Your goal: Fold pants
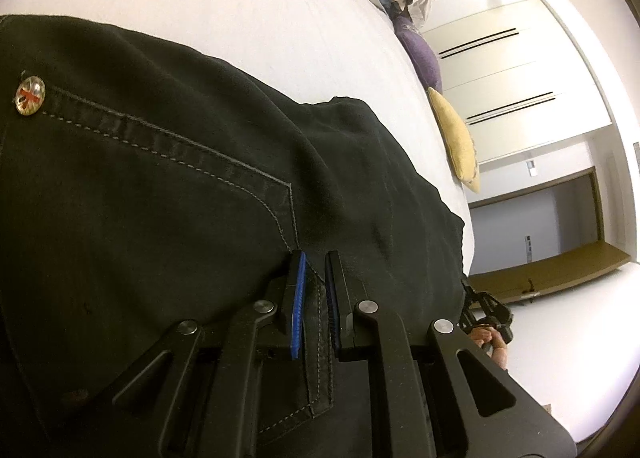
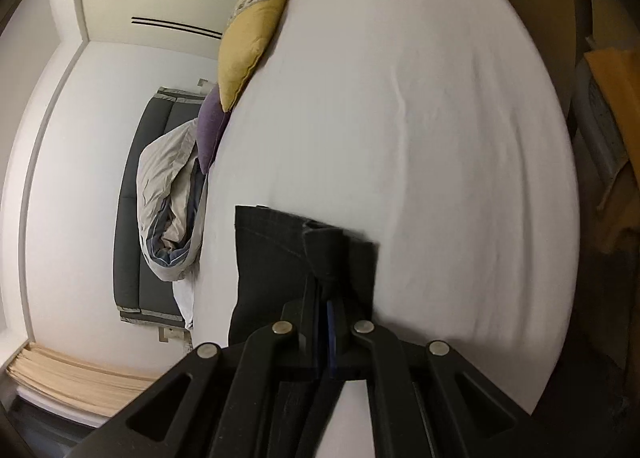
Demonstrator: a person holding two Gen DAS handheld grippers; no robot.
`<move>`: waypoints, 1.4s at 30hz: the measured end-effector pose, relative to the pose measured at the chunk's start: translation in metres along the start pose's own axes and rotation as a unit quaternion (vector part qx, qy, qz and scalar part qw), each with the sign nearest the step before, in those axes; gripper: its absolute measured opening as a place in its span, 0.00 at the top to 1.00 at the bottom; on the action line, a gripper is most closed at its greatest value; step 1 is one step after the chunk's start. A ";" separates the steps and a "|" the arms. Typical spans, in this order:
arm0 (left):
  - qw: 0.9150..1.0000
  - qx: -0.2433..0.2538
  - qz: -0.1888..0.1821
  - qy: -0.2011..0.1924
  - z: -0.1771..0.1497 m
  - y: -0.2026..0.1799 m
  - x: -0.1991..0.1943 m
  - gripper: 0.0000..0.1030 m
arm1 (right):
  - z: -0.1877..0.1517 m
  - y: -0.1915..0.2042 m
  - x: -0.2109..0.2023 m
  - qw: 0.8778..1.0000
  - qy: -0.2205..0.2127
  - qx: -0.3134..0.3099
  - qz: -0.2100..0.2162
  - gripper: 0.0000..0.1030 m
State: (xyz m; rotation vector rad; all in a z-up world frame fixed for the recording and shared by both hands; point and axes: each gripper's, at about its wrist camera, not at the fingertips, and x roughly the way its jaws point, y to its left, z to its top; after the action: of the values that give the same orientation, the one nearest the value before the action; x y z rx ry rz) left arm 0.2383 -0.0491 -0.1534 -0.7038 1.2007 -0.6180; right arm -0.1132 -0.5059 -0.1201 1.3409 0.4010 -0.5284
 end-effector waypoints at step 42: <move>0.995 0.077 0.004 0.059 0.013 -0.057 0.050 0.90 | -0.070 0.052 0.045 0.944 0.207 -0.250 -0.059 1.00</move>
State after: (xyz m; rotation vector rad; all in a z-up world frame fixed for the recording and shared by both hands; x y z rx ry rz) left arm 0.2603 -0.1208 -0.1372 -0.5390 1.2490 -0.7457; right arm -0.0448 -0.4354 -0.1171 0.9277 0.9042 -0.2112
